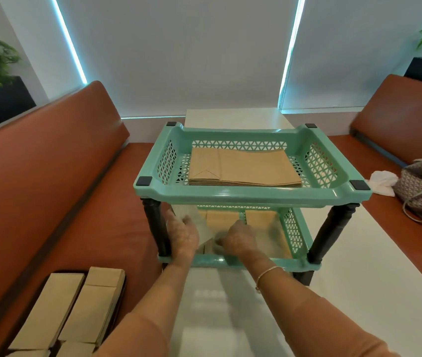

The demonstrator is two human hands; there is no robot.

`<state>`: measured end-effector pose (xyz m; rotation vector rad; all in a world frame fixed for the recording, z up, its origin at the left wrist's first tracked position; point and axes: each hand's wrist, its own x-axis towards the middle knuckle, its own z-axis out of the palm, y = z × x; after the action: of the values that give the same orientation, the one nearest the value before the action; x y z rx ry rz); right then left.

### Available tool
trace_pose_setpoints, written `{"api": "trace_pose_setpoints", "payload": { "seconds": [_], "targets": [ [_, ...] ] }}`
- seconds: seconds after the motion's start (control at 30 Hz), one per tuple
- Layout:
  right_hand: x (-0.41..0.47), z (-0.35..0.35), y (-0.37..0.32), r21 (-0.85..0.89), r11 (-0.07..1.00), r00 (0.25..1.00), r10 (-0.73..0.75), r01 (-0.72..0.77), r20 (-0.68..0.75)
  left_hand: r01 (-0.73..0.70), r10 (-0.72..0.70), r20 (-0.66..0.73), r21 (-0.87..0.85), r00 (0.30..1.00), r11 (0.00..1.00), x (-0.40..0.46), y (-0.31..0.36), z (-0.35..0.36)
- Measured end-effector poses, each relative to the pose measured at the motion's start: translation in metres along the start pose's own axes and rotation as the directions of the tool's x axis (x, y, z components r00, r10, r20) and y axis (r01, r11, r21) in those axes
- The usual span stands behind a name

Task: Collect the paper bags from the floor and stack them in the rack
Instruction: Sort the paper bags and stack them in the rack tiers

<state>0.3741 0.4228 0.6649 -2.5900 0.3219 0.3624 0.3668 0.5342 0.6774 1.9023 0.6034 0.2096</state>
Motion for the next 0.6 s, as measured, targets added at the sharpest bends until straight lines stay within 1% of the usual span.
{"api": "trace_pose_setpoints", "payload": {
  "seconds": [0.03,0.1,0.2,0.27,0.33,0.47,0.6],
  "targets": [
    [0.002,0.006,-0.002,0.003,1.000,1.000,0.022,-0.022,-0.013,-0.019,0.019,-0.020,-0.001,1.000,1.000,-0.004,-0.002,0.001],
    [0.005,0.011,-0.006,0.069,0.992,0.992,0.110,-0.106,-0.056,-0.052,0.051,-0.045,-0.022,0.998,0.998,-0.009,-0.004,0.002],
    [0.011,0.014,-0.011,0.214,0.955,0.974,0.220,-0.206,-0.045,-0.034,0.032,-0.061,-0.038,0.998,0.999,-0.008,-0.003,0.002],
    [0.014,0.018,-0.014,0.329,0.918,0.969,0.246,-0.221,-0.035,-0.032,0.030,-0.068,-0.016,0.997,0.999,-0.007,-0.003,0.003],
    [0.018,0.021,-0.013,0.402,0.896,0.972,0.229,-0.191,-0.049,-0.032,0.032,-0.060,0.000,0.998,1.000,-0.007,-0.004,0.004],
    [0.012,0.017,-0.013,0.351,0.922,0.985,0.172,-0.164,0.011,-0.010,0.008,-0.063,-0.030,0.998,1.000,-0.004,-0.006,0.006],
    [0.012,0.021,-0.017,0.290,0.932,0.975,0.219,-0.218,0.029,-0.003,-0.002,-0.080,-0.064,0.997,0.998,-0.005,-0.006,0.004]
  ]
}}
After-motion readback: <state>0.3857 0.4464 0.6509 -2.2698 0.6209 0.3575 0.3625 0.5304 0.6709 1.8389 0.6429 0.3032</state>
